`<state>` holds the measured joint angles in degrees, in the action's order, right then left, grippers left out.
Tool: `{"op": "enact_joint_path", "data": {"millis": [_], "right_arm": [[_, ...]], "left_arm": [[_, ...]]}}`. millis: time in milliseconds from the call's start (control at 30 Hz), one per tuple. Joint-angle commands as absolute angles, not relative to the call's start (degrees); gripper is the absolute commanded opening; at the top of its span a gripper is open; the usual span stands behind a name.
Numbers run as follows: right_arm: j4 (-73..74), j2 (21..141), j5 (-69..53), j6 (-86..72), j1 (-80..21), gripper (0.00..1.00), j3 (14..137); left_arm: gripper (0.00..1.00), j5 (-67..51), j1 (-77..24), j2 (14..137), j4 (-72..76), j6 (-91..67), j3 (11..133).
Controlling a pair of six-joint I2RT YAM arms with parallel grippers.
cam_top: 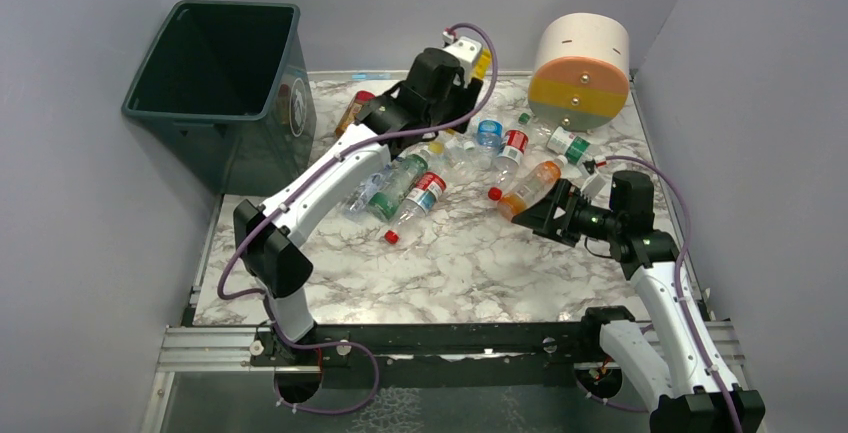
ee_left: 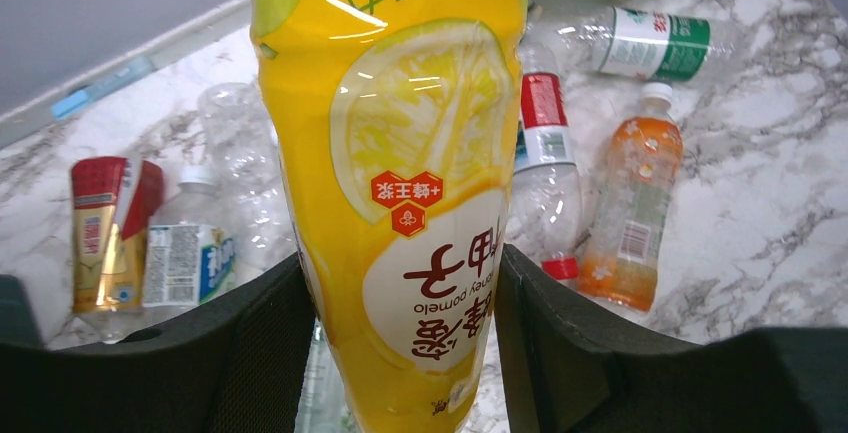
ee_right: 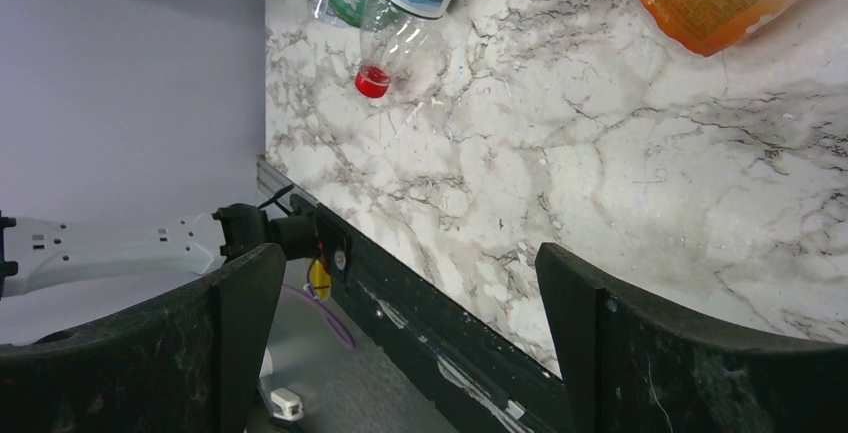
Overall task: Put the plastic bottles in the bin
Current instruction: Pick up the plastic bottle at the center of the board, then place the plastic bottle in the trash bin.
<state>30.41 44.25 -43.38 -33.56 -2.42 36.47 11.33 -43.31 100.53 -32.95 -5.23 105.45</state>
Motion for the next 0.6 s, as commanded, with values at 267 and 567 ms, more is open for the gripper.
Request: {"op": "enact_joint_path", "data": {"millis": [267,567], "right_arm": [[28.53,43.92,-45.24,-33.93,-2.55,0.99,37.02],[28.04,43.55,-45.79,-34.45,-2.55,0.99,35.94]], "left_arm": [[0.61,7.57,-31.33,98.89,-36.46,-2.75,114.62],[0.62,5.25,-23.57,94.63,-37.44,-1.89,115.47]]}}
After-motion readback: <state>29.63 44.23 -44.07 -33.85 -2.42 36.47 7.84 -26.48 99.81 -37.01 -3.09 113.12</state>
